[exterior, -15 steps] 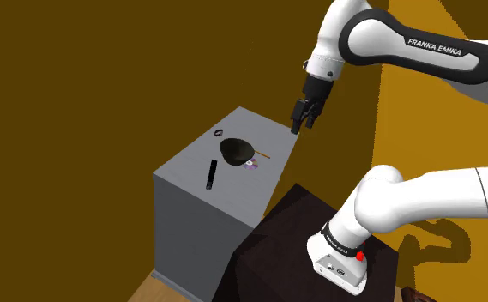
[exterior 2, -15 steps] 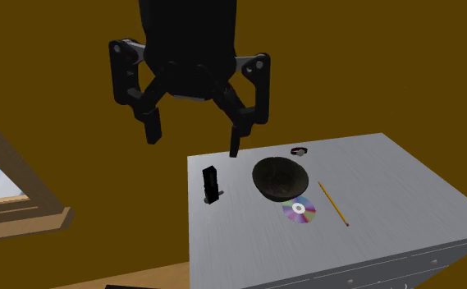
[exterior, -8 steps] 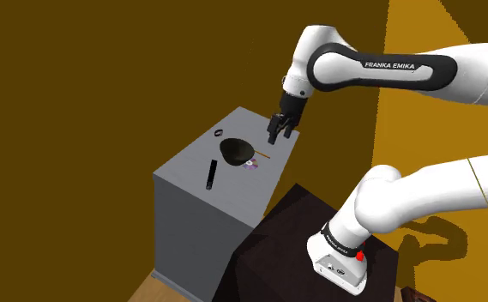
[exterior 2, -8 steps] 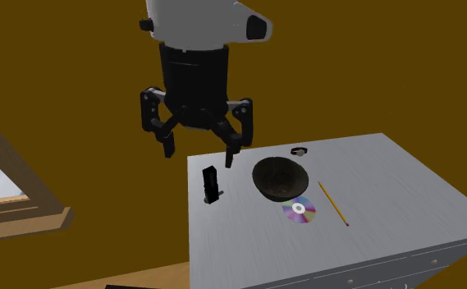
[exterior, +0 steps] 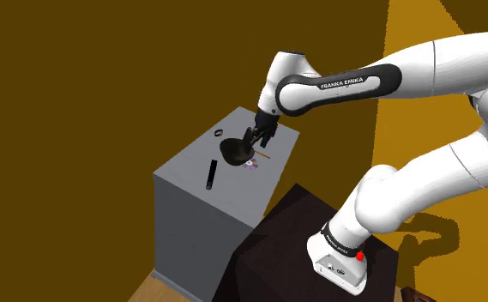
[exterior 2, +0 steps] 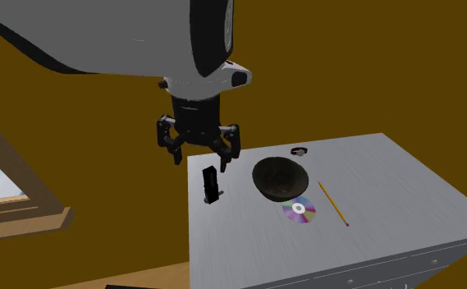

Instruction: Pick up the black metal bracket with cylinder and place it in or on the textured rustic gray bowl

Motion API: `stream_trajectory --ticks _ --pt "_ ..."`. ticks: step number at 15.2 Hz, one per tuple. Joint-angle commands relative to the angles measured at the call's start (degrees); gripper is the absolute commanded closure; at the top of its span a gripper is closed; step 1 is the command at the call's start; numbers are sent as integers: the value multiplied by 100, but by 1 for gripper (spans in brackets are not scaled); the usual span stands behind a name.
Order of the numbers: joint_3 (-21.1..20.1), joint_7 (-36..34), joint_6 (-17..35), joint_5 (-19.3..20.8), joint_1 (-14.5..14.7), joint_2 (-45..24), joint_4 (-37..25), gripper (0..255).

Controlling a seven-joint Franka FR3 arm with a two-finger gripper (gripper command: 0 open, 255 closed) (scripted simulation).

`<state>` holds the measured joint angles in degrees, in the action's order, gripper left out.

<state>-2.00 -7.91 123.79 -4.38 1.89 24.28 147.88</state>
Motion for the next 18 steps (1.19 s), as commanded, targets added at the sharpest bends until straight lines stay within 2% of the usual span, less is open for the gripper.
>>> stream_trajectory --ticks 1,11,14,18 --pt "-19 -3 532 14 -11 -500 -74 0" --pt "-150 -323 2466 248 12 -2807 -898 0" --pt "-131 -467 2879 395 48 -3501 -1311 0" --pt "-114 -493 3110 428 66 -3789 -1378 0"
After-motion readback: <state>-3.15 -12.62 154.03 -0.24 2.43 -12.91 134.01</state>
